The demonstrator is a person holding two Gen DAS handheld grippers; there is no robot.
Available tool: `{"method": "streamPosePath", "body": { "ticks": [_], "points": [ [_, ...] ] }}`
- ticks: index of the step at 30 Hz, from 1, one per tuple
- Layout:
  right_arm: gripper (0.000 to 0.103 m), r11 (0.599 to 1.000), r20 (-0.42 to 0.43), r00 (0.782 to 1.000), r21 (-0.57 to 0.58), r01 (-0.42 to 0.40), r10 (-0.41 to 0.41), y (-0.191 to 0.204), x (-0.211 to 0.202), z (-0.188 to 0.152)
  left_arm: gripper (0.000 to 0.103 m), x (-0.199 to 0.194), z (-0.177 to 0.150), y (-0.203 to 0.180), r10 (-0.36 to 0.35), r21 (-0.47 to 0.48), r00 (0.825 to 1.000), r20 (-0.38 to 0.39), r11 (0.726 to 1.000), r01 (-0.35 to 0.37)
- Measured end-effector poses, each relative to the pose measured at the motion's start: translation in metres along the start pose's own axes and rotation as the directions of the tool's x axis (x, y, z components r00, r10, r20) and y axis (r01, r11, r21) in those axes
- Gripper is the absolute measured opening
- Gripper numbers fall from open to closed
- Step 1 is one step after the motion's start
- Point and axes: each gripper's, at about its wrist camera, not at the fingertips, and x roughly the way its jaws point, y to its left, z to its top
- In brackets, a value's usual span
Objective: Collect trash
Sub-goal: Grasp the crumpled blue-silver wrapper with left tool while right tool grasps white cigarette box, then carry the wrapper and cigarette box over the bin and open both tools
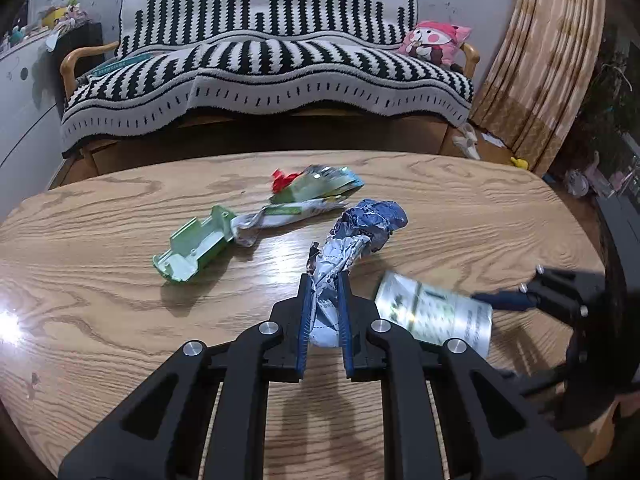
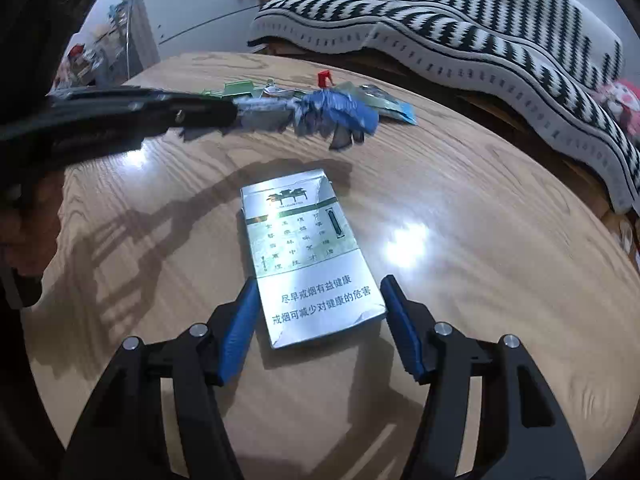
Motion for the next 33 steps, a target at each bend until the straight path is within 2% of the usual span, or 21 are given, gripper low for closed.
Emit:
{"method": "streamPosePath", "body": {
  "ticks": [6,10,13,15,18,19,24,25,27,29,31,33],
  "points": [
    [0.061,0.985,0.028,0.994,0.142,0.098,-0.103,-0.024,-0.065,-0.049,0.012,-0.024,-0.002,-0.046,-0.074,0.044,0.997,0.032,0.996,0.073],
    [0.061,0.948,0.035,0.977,0.249,0.197,-0.212,-0.045,-0.117,-0.099,0.012,-0.041,-0.011,-0.105,-0.146,0.121,0.989,0.036,0.983,0.141],
    [0.061,0.893,0.021,0.952,0.354,0.279,-0.305,-0.065,-0.16,-0.15,0.012,-0.05,-0.021,-0.159,-0.208,0.179,0.978,0.027,0.963,0.2],
    [0.061,0.831,0.006,0.93,0.452,0.325,-0.367,-0.083,-0.196,-0.195,0.012,-0.054,-0.032,-0.197,-0.24,0.221,0.971,0.018,0.948,0.23],
    [0.061,0.753,-0.008,0.909,0.557,0.35,-0.417,-0.103,-0.235,-0.252,0.012,-0.058,-0.054,-0.271,-0.303,0.302,0.953,-0.02,0.907,0.295],
    [0.061,0.706,-0.03,0.894,0.603,0.372,-0.446,-0.112,-0.252,-0.279,0.012,-0.059,-0.062,-0.295,-0.323,0.326,0.946,-0.036,0.891,0.316],
    [0.061,0.53,-0.093,0.855,0.749,0.398,-0.51,-0.135,-0.304,-0.387,0.012,-0.065,-0.104,-0.399,-0.407,0.413,0.908,-0.102,0.813,0.411],
    [0.061,0.501,-0.104,0.85,0.768,0.398,-0.516,-0.138,-0.309,-0.405,0.012,-0.066,-0.115,-0.422,-0.425,0.433,0.897,-0.119,0.791,0.432],
    [0.061,0.404,-0.156,0.846,0.824,0.396,-0.511,-0.145,-0.318,-0.457,0.012,-0.067,-0.134,-0.456,-0.449,0.464,0.882,-0.147,0.756,0.462],
    [0.061,0.327,-0.208,0.843,0.854,0.404,-0.497,-0.151,-0.322,-0.499,0.012,-0.066,-0.149,-0.48,-0.463,0.484,0.869,-0.172,0.729,0.484],
    [0.061,0.282,-0.24,0.845,0.869,0.406,-0.478,-0.155,-0.326,-0.53,0.012,-0.064,-0.167,-0.507,-0.474,0.5,0.856,-0.205,0.701,0.508],
    [0.061,0.236,-0.275,0.855,0.883,0.406,-0.44,-0.163,-0.324,-0.558,0.012,-0.061,-0.179,-0.523,-0.473,0.516,0.853,-0.221,0.685,0.514]
  ]
}}
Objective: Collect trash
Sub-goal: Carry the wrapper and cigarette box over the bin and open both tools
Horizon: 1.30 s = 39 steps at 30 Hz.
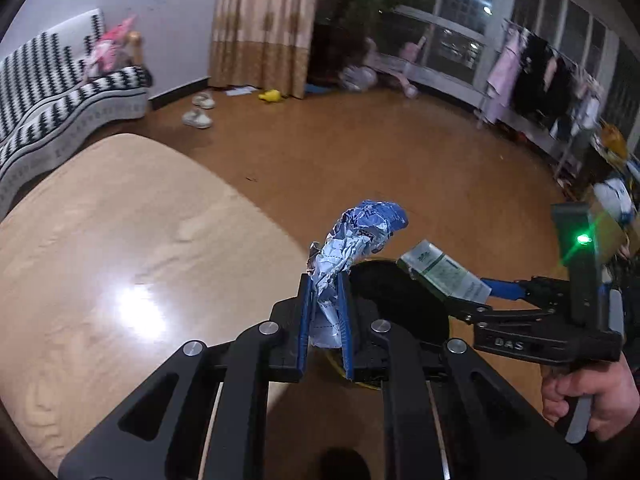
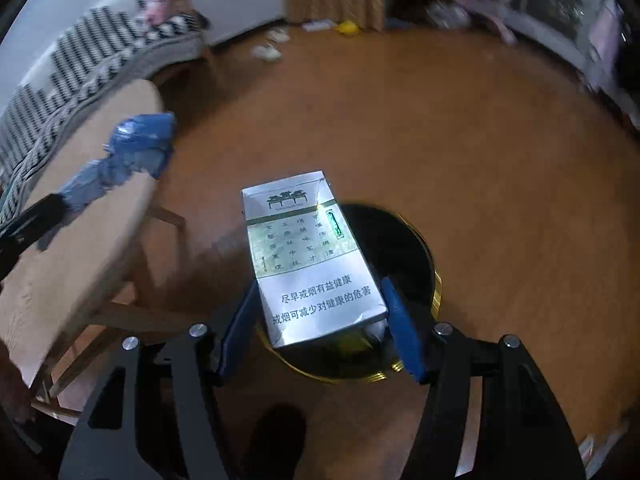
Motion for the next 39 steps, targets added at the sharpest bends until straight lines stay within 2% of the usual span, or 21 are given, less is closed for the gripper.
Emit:
{"method": "streamPosePath", "body": {
  "ticks": [3,6,13,18,24,25,27,32,39],
  "points": [
    [0.061,0.998,-0.08,0.997,0.064,0.024,-0.019,-0.03,0.018,-0.006,0.012,0.016,-0.002,-0.011,-0.006,0.027,1.0,-0.022,1.0,0.007],
    [0.061,0.997,-0.093,0.996,0.071,0.019,-0.013,-0.034,0.022,-0.008,0.012,0.027,0.0,-0.016,0.0,0.043,0.999,-0.034,0.999,0.001],
    [0.061,0.999,-0.097,0.995,0.041,0.017,-0.013,-0.008,0.028,0.002,0.012,0.036,0.002,-0.01,0.011,0.032,0.999,-0.044,0.999,-0.009],
    [0.061,0.999,-0.095,0.995,0.042,0.019,-0.015,-0.007,0.029,0.004,0.012,0.034,-0.001,-0.019,0.011,0.028,0.999,-0.043,1.0,-0.009],
    [0.062,0.999,-0.07,0.998,0.051,0.005,-0.001,-0.008,0.025,0.007,0.012,0.036,-0.005,-0.026,0.006,0.026,0.999,-0.051,1.0,-0.004],
    [0.064,0.999,-0.068,0.998,0.05,0.002,0.002,-0.007,0.025,0.008,0.012,0.036,-0.005,-0.027,0.005,0.028,0.999,-0.052,1.0,-0.003],
    [0.08,0.998,-0.051,0.999,0.06,0.001,0.003,-0.009,0.021,0.009,0.012,0.038,-0.006,-0.026,0.003,0.032,0.998,-0.055,0.999,-0.001],
    [0.081,0.995,-0.019,1.0,0.099,-0.007,0.009,-0.018,0.01,0.013,0.012,0.046,-0.005,-0.028,-0.008,0.032,0.997,-0.076,0.999,0.011],
    [0.083,0.98,0.047,0.999,0.199,-0.003,-0.007,-0.038,-0.007,0.016,0.014,0.068,-0.007,-0.043,-0.07,0.049,0.989,-0.13,0.996,0.077]
  ]
}}
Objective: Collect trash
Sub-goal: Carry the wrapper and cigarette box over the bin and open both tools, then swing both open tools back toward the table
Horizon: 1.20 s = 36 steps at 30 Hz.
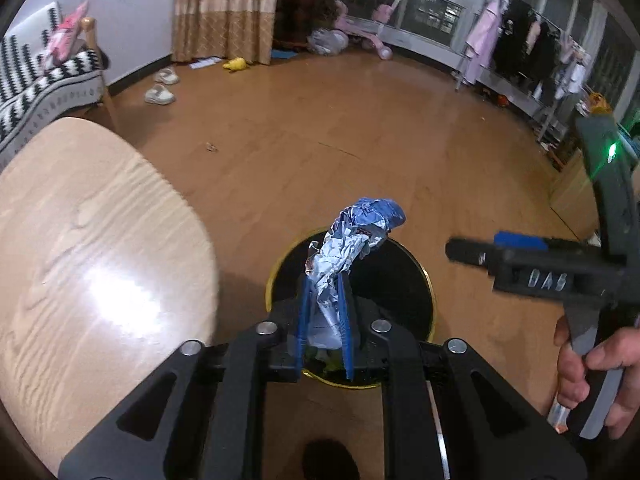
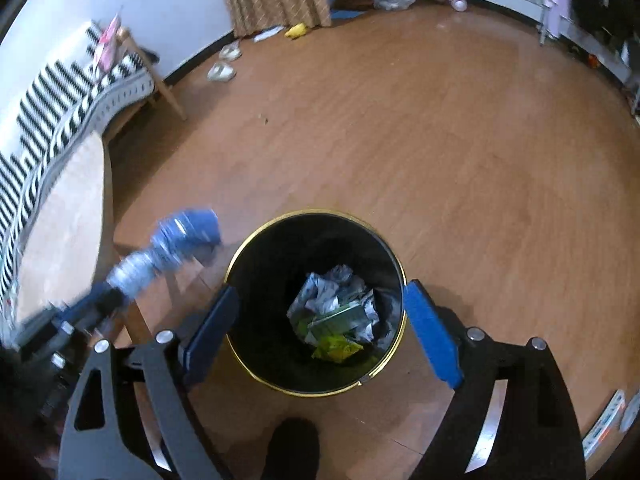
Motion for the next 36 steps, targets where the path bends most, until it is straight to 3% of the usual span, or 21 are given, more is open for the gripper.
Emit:
{"method": "streamPosePath", "body": {
  "ticks": [2,4,5,13,18,23,27,31,33,35,36],
  "points": [
    [0.083,0.999,0.027,1.0,0.033,-0.007,0.006,-0.006,-0.007,0.002,0.028,0.006,0.001,-0.005,0.0,0.015,1.0,-0.008,1.0,0.0],
    [0.084,0.999,0.04,0.999,0.044,-0.01,0.008,-0.009,-0.011,0.003,0.07,0.01,0.001,-0.009,-0.008,0.024,1.0,-0.006,1.0,0.008],
    [0.084,0.999,0.043,0.999,0.042,-0.007,0.005,-0.01,-0.012,0.004,0.074,0.01,0.001,-0.011,0.0,0.029,1.0,0.005,1.0,0.0],
    [0.084,1.0,0.05,0.999,0.001,-0.018,0.018,0.011,-0.018,0.009,0.082,-0.011,-0.001,0.005,0.037,0.029,0.999,0.031,0.999,-0.038],
    [0.085,0.991,0.068,0.994,-0.113,-0.074,0.082,0.074,-0.027,0.013,0.089,-0.061,-0.005,0.055,0.103,-0.069,0.991,0.091,0.993,-0.097],
    [0.086,0.96,0.035,0.986,-0.239,-0.148,0.161,0.169,-0.023,0.007,0.09,-0.116,-0.022,0.13,0.25,-0.194,0.96,0.122,0.955,-0.224],
    [0.086,0.901,-0.019,0.975,-0.378,-0.212,0.221,0.267,-0.018,-0.011,0.09,-0.167,-0.053,0.211,0.4,-0.308,0.911,0.101,0.883,-0.354],
    [0.086,0.825,-0.083,0.96,-0.495,-0.273,0.268,0.358,-0.011,-0.041,0.09,-0.223,-0.09,0.299,0.529,-0.433,0.846,0.068,0.78,-0.453],
    [0.086,0.79,-0.113,0.955,-0.54,-0.291,0.274,0.395,-0.006,-0.058,0.09,-0.249,-0.115,0.344,0.594,-0.482,0.804,0.035,0.714,-0.507],
    [0.086,0.755,-0.143,0.951,-0.581,-0.305,0.275,0.431,0.0,-0.076,0.09,-0.277,-0.146,0.393,0.668,-0.527,0.744,-0.013,0.628,-0.573],
    [0.086,0.74,-0.155,0.949,-0.596,-0.311,0.274,0.445,0.002,-0.083,0.09,-0.287,-0.155,0.414,0.689,-0.543,0.724,-0.032,0.596,-0.591]
  ]
}}
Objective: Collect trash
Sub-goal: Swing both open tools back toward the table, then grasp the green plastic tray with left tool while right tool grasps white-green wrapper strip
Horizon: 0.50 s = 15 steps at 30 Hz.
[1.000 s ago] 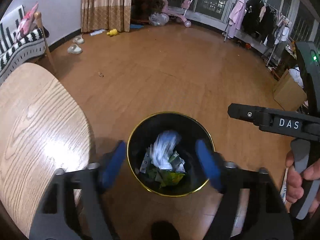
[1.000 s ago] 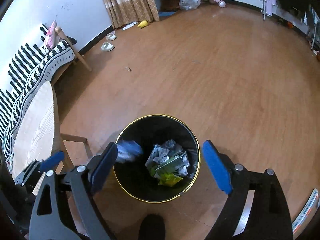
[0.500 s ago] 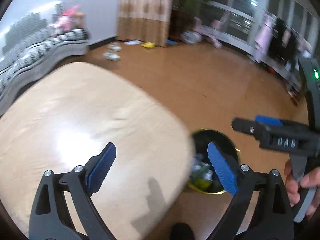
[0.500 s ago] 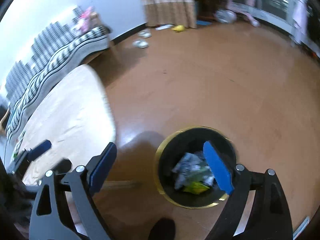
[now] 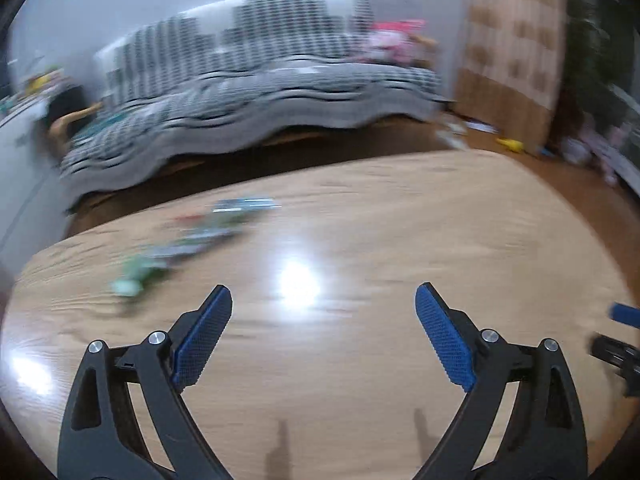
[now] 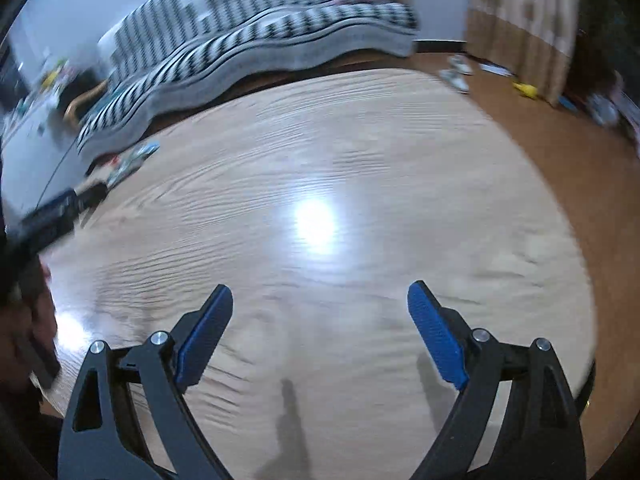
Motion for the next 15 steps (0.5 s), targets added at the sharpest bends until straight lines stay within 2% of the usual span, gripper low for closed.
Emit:
{"method": "streamPosePath", "body": {
  "ticks": [2,4,5,8,11,14,15],
  "points": [
    [0.086,0.999,-0.019,1.0,-0.042,-0.02,0.019,0.031,0.015,0.005,0.09,0.014,0.002,0.048,0.062,-0.039,0.998,-0.013,0.997,-0.063],
    [0.086,0.997,-0.039,0.999,-0.073,-0.034,0.031,0.054,0.028,0.009,0.09,0.033,0.001,0.099,0.158,-0.067,0.986,-0.059,0.985,-0.162],
    [0.086,0.995,-0.05,0.998,-0.095,-0.041,0.036,0.067,0.036,0.011,0.09,0.038,0.0,0.113,0.175,-0.083,0.982,-0.067,0.98,-0.181],
    [0.086,0.99,-0.073,0.996,-0.127,-0.06,0.051,0.095,0.052,0.014,0.09,0.058,-0.005,0.152,0.1,-0.152,0.989,-0.109,0.981,-0.116],
    [0.086,0.985,-0.094,0.993,-0.153,-0.081,0.067,0.115,0.069,0.019,0.09,0.074,-0.005,0.161,0.111,-0.125,0.987,-0.116,0.984,-0.126],
    [0.086,0.98,-0.111,0.991,-0.175,-0.099,0.08,0.13,0.081,0.021,0.085,0.09,-0.005,0.17,0.103,-0.114,0.988,-0.119,0.987,-0.116],
    [0.086,0.978,-0.115,0.99,-0.181,-0.103,0.083,0.135,0.084,0.022,0.079,0.093,-0.006,0.174,0.095,-0.119,0.988,-0.123,0.987,-0.109]
  ]
}}
